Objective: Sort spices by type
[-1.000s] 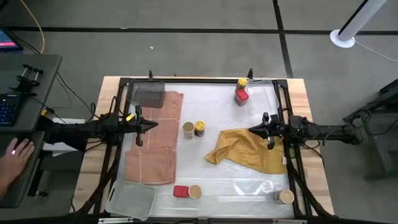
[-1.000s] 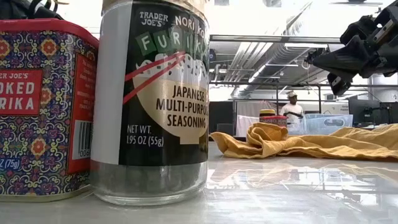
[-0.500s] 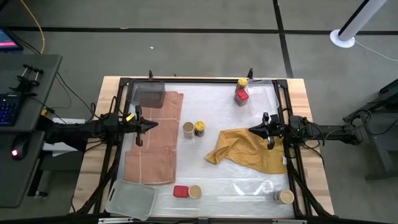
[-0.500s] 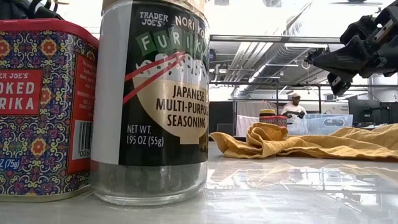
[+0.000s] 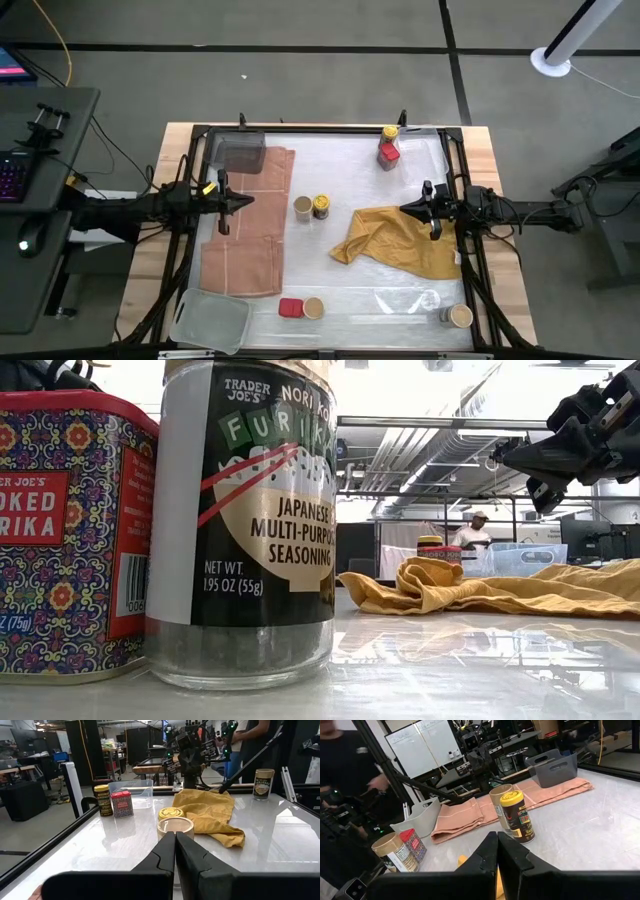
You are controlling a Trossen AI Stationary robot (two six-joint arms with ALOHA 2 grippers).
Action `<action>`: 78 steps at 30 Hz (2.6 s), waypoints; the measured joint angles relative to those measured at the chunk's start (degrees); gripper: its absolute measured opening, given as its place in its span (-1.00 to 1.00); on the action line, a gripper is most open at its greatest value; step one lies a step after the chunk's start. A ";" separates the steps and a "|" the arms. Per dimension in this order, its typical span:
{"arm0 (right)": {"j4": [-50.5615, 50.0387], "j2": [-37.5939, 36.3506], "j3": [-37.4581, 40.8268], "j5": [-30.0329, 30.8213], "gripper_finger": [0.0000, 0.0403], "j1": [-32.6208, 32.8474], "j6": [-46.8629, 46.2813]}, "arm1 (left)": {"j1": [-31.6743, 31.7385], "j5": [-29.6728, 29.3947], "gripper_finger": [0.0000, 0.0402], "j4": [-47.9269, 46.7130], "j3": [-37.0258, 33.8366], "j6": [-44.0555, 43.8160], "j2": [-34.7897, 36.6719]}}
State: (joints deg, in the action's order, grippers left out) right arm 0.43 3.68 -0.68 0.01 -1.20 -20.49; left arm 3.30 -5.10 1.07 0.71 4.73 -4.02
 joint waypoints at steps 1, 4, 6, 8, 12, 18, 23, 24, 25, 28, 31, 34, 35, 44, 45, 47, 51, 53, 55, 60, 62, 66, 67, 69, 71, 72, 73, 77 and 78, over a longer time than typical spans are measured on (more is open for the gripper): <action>0.02 -0.01 0.00 0.00 -1.00 0.01 -0.02 | 0.00 0.00 -1.00 0.00 0.01 -0.02 0.01; 0.00 -0.02 0.02 0.00 -1.00 0.01 0.00 | 0.01 0.00 -1.00 0.00 0.00 0.00 0.00; 0.01 -0.01 -0.01 0.00 -1.00 -0.01 -0.01 | 0.01 -0.01 -1.00 -0.01 0.00 -0.02 0.00; 0.01 0.01 0.01 0.00 -1.00 -0.02 -0.01 | 0.01 0.00 -1.00 0.01 0.00 -0.02 0.01; 0.02 0.01 0.00 0.00 -1.00 0.01 0.00 | 0.00 -0.02 -1.00 -0.01 0.02 -0.02 0.01; 0.02 0.01 0.02 0.00 -1.00 -0.01 0.00 | 0.00 0.00 -1.00 0.01 0.01 -0.01 0.01; 0.00 -0.02 0.00 0.00 -1.00 0.01 0.00 | -0.01 -0.02 -1.00 2.54 -0.04 -0.02 -0.03; 0.00 -0.02 0.00 0.00 -1.00 0.00 -0.02 | -0.01 -0.02 -1.00 3.59 -0.03 -0.31 0.02; 0.02 -0.02 0.00 0.00 -1.00 0.00 -0.02 | -0.06 0.11 -1.00 4.50 -0.02 -2.09 0.02; 0.02 -0.01 0.01 0.00 -1.00 -0.02 -0.02 | -0.08 2.54 -1.00 10.20 -0.04 -15.78 -0.01; 0.01 -0.02 0.00 0.00 -1.00 -0.01 0.00 | -0.10 2.17 -1.00 18.96 -0.04 -30.28 -0.47; 0.00 0.02 0.01 0.00 -1.00 0.00 -0.01 | -0.07 -2.83 -0.99 24.65 0.35 -37.55 -3.93; 0.00 0.07 0.00 0.00 -1.00 -0.02 -0.01 | -0.06 -3.71 -0.98 24.40 1.22 -39.32 -6.08; 0.02 0.07 -0.01 0.00 -1.00 0.00 -0.02 | 1.89 -3.96 -0.50 9.28 27.36 -21.70 -42.58; 0.02 0.07 -0.01 0.00 -1.00 0.00 -0.01 | 2.65 -3.95 -0.43 3.59 31.80 -20.49 -46.48; 0.02 0.07 -0.01 0.00 -1.00 0.00 0.00 | 4.17 -2.75 -0.26 -7.44 40.82 -18.30 -53.31; 0.00 0.07 -0.01 0.00 -1.00 -0.01 -0.02 | 6.34 0.67 0.03 -28.44 57.84 -10.78 -64.33; 0.01 0.09 -0.01 0.00 -1.00 -0.02 -0.02 | 7.16 1.49 0.15 -37.03 64.33 -8.75 -68.97; 0.01 0.08 -0.01 0.00 -1.00 0.00 -0.01 | 7.69 1.97 0.25 -42.91 69.35 -8.14 -72.58; 0.00 0.09 -0.01 0.00 -1.00 -0.01 -0.02 | 7.97 9.14 0.39 -45.89 71.27 -10.07 -77.38; 0.02 0.09 -0.01 0.00 -1.00 0.01 -0.02 | 7.26 10.44 0.41 -45.59 69.83 -10.38 -77.87; 0.01 0.09 0.01 0.00 -1.00 0.00 -0.02 | 5.71 10.45 0.42 -40.63 65.47 -8.84 -77.91; 0.01 0.09 0.01 0.00 -1.00 -0.01 -0.01 | 5.33 10.39 0.42 -39.08 64.52 -8.49 -77.93; 0.00 0.09 -0.01 0.00 -1.00 -0.01 -0.02 | 4.62 10.21 0.42 -36.75 62.85 -6.41 -77.93; 0.00 0.09 -0.01 0.00 -1.00 0.01 0.00 | 3.97 8.19 0.42 -34.92 60.84 -2.86 -77.91; 0.01 0.09 -0.01 0.00 -1.00 -0.01 0.00 | 3.73 6.74 0.42 -34.04 59.74 -1.04 -77.94; 0.00 0.09 -0.01 0.00 -1.00 0.00 -0.02 | 3.57 5.46 0.42 -33.48 58.98 0.55 -78.02; 0.01 0.09 -0.01 0.00 -1.00 -0.02 0.00 | 3.74 4.54 0.42 -29.72 57.78 1.30 -77.97; 0.00 0.09 -0.01 0.00 -1.00 0.00 -0.01 | 3.80 4.66 0.42 -29.44 57.63 1.15 -77.95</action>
State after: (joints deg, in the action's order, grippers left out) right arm 0.43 3.77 -0.69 0.01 -1.20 -20.51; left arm 7.10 -0.45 -28.37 58.34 5.88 -81.97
